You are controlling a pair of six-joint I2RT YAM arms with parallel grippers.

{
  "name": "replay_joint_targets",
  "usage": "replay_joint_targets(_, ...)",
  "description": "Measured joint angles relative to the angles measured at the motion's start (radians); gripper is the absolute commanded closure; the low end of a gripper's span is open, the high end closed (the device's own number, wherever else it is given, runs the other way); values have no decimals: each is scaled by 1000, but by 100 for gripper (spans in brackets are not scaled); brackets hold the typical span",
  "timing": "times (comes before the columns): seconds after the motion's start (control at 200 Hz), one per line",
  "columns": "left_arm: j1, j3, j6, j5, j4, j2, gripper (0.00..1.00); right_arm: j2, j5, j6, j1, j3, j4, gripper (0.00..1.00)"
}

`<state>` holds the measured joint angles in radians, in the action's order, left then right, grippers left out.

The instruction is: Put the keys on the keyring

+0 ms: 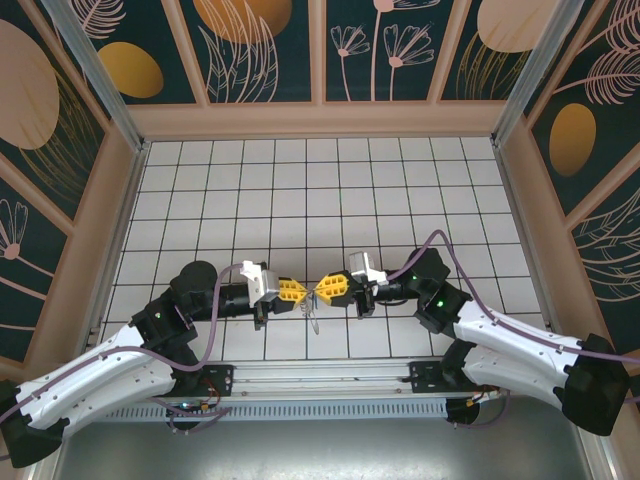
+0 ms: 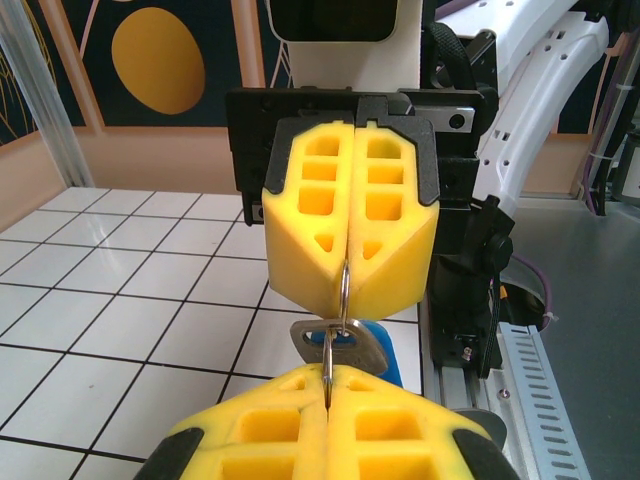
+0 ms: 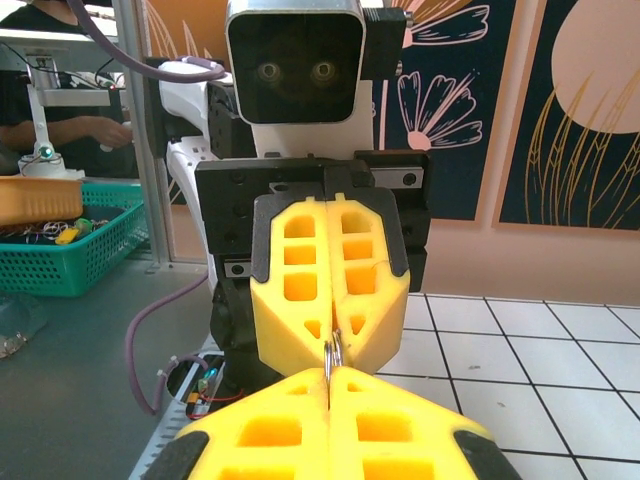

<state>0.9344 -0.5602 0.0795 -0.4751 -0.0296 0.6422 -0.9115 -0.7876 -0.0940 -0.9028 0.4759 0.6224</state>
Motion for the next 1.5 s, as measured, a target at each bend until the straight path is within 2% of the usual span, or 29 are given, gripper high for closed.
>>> replay_joint_targets(1.501, 0, -1, 0, 0, 0, 2, 100, 3, 8, 4, 6, -1, 15, 100)
